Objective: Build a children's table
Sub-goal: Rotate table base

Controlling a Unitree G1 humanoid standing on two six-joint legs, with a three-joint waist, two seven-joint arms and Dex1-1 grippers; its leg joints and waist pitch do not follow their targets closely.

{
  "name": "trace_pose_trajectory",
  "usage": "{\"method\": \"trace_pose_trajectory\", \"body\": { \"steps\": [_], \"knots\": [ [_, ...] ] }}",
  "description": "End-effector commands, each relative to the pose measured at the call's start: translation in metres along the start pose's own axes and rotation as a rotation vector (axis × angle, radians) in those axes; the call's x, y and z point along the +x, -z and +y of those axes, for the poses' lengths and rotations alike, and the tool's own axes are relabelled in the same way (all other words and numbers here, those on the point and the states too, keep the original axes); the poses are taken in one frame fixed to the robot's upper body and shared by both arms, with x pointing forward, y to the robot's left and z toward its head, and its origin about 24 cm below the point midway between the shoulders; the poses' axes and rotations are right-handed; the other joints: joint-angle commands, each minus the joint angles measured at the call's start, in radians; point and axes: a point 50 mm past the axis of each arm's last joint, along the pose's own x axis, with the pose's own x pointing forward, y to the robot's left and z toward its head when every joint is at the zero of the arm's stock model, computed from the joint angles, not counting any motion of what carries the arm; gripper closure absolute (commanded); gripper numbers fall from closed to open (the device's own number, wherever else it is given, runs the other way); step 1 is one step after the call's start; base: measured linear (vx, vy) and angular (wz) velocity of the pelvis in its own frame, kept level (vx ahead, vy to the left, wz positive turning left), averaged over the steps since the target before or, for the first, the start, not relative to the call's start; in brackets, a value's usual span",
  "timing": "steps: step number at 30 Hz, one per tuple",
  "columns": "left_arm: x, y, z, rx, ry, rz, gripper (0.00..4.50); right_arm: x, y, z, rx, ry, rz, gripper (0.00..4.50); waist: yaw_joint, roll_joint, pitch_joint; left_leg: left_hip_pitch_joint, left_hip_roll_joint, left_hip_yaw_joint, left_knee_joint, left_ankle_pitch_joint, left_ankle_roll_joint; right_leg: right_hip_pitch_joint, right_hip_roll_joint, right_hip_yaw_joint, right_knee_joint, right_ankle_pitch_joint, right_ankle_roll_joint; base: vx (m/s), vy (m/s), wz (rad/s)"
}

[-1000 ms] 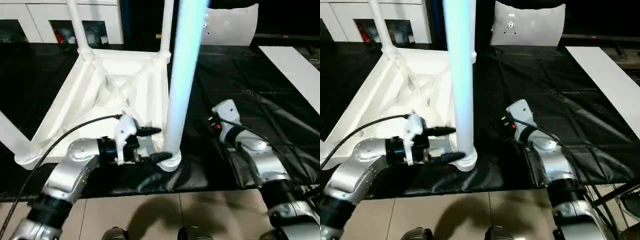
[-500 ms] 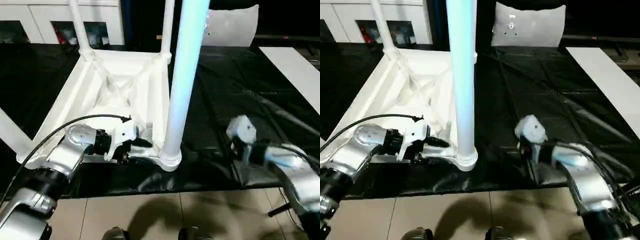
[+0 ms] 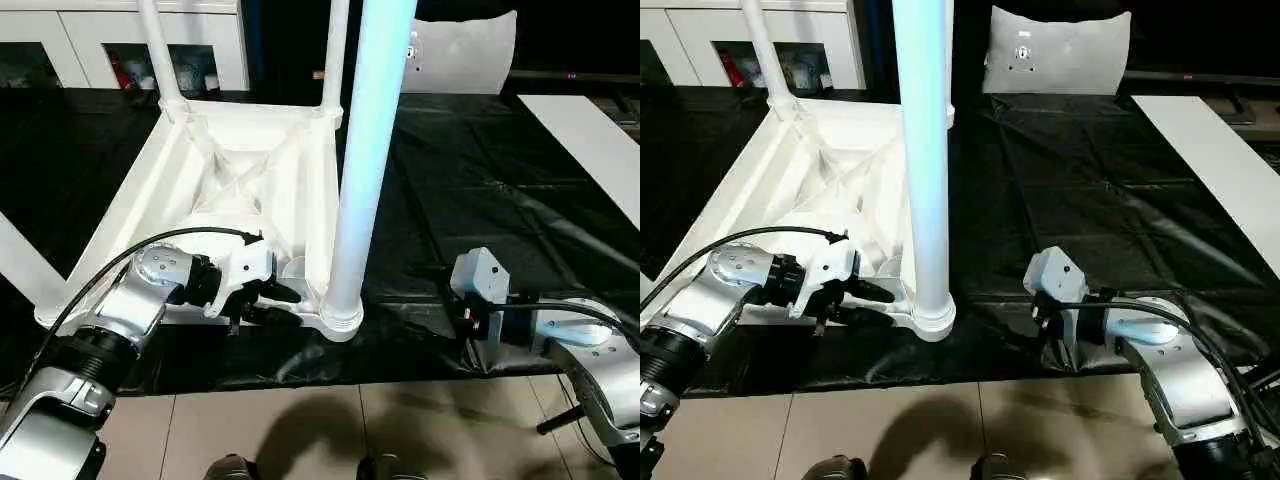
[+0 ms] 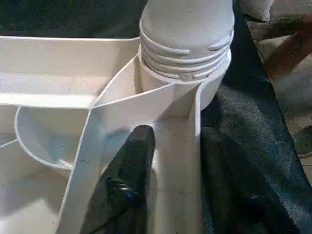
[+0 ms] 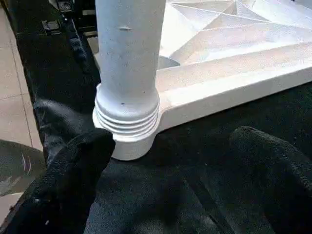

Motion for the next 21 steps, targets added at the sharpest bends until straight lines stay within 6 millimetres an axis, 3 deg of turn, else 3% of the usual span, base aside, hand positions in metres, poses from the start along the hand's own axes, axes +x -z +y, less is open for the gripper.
{"method": "trace_pose_trajectory", "body": {
  "steps": [1,9,15,17,21],
  "knots": [
    [0.000,0.004,-0.003,-0.006,0.043,0.027,3.20,0.000,-0.002,0.002,0.003,-0.012,-0.003,0.00,0.005,0.001,-0.073,0.017,0.006,0.004,-0.078,-0.373,0.003,0.036,-0.023,0.015,-0.085,-0.404,-0.175,0.000,0.000,0.00],
    [-0.002,0.008,-0.005,-0.019,0.071,0.048,3.81,0.000,0.000,0.003,0.010,-0.015,0.000,0.00,0.004,-0.001,-0.073,0.016,0.006,0.005,-0.078,-0.369,0.004,0.038,-0.023,0.015,-0.084,-0.395,-0.177,0.000,0.000,0.00],
    [-0.009,0.014,-0.006,-0.030,0.074,0.089,4.32,0.001,0.003,0.004,0.012,-0.023,0.003,0.00,0.001,0.000,-0.071,0.017,0.005,0.003,-0.079,-0.389,0.001,0.035,-0.025,0.014,-0.088,-0.442,-0.163,0.000,0.000,0.00],
    [-0.009,0.015,-0.007,-0.034,0.075,0.095,4.32,0.001,0.003,0.004,0.012,-0.025,0.004,0.00,0.001,-0.004,-0.074,0.018,0.005,0.003,-0.077,-0.391,0.000,0.035,-0.026,0.014,-0.090,-0.465,-0.157,0.000,0.000,0.00],
    [-0.007,0.014,-0.005,-0.025,0.053,0.091,4.42,0.002,0.004,0.004,0.013,-0.027,0.004,0.00,0.000,-0.002,-0.074,0.018,0.006,0.001,-0.078,-0.397,-0.003,0.033,-0.027,0.013,-0.092,-0.484,-0.149,0.000,0.000,0.00]
  ]
}}
